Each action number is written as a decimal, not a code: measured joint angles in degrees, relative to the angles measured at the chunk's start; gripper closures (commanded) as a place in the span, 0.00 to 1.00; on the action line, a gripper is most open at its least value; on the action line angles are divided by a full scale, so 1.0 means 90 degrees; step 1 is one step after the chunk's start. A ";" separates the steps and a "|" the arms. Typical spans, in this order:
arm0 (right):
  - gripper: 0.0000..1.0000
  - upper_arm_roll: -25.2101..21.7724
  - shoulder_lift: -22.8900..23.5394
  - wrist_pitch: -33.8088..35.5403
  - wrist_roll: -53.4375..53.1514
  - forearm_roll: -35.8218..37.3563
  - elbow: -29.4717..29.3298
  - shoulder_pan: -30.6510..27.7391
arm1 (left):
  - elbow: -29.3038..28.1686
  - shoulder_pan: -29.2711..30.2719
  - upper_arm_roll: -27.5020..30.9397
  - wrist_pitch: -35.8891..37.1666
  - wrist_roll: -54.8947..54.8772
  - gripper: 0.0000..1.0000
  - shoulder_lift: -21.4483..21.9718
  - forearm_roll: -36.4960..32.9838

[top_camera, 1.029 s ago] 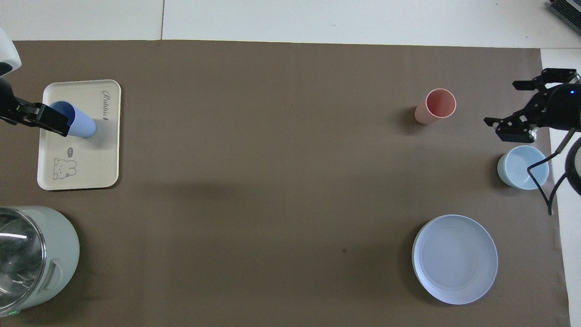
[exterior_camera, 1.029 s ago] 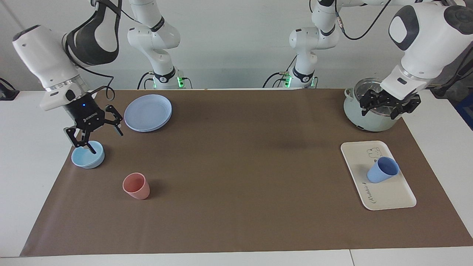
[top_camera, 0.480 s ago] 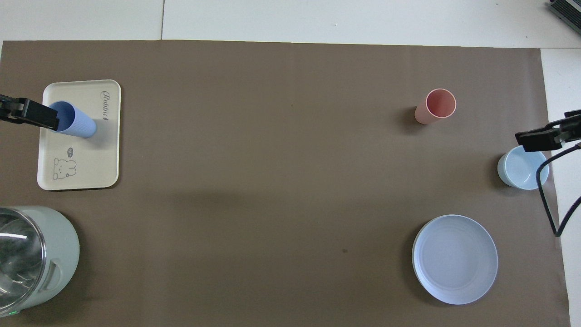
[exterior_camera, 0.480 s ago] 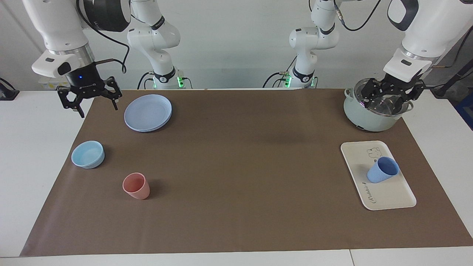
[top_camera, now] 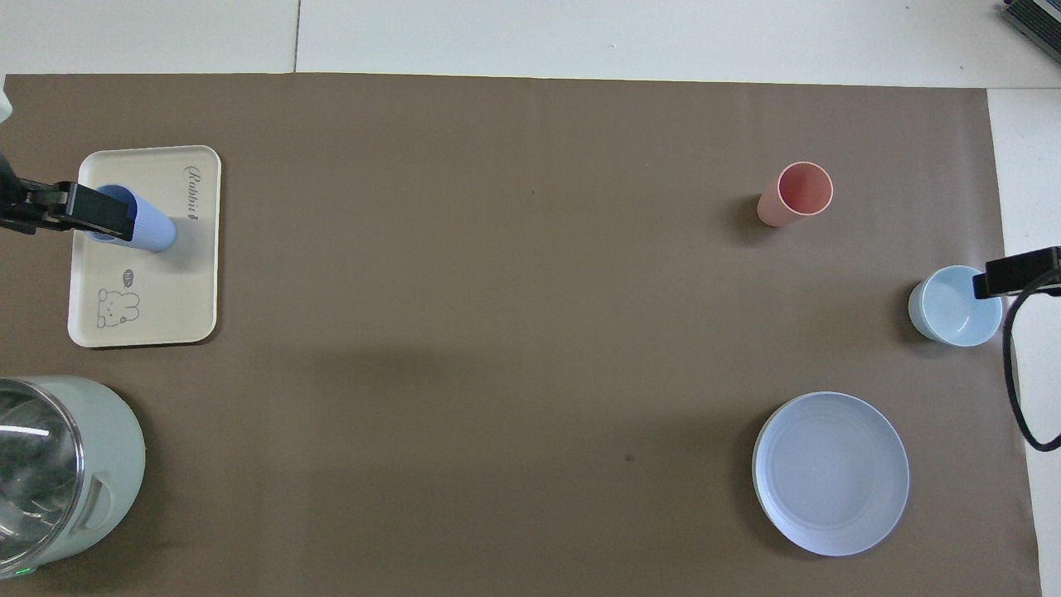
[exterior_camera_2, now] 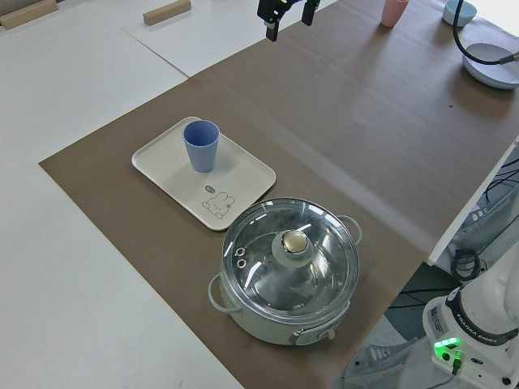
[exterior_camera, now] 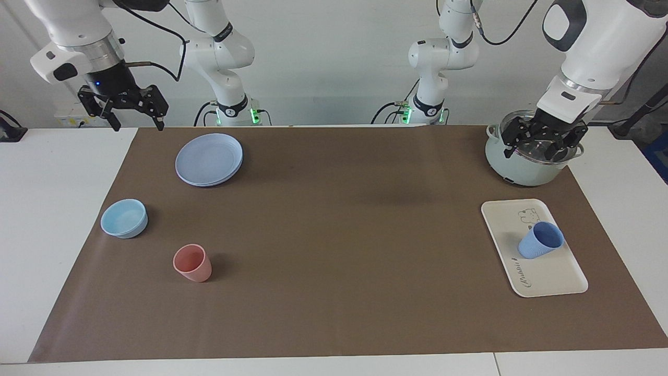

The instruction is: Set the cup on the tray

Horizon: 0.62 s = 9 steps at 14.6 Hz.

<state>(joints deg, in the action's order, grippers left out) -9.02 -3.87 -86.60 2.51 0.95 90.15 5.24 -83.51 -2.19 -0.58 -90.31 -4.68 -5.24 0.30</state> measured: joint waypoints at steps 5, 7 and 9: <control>0.00 0.0042 0.0002 0.0242 -0.0003 -0.0047 -0.0006 -0.0031 | -0.0020 0.0026 0.0012 0.0083 0.0052 0.00 0.0059 0.0002; 0.00 0.0049 0.0003 0.0395 -0.0003 -0.0047 -0.0088 -0.0031 | -0.0020 0.0026 0.0015 0.0097 0.0053 0.00 0.0106 0.0002; 0.00 0.0050 0.0004 0.0389 -0.0004 -0.0044 -0.0141 -0.0023 | -0.0022 0.0028 0.0025 0.0140 0.0055 0.00 0.0173 0.0002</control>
<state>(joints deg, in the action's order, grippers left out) -8.57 -3.84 -83.11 2.48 0.55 88.89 5.03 -83.71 -1.94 -0.36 -89.06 -4.19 -3.68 0.32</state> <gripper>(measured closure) 0.000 0.000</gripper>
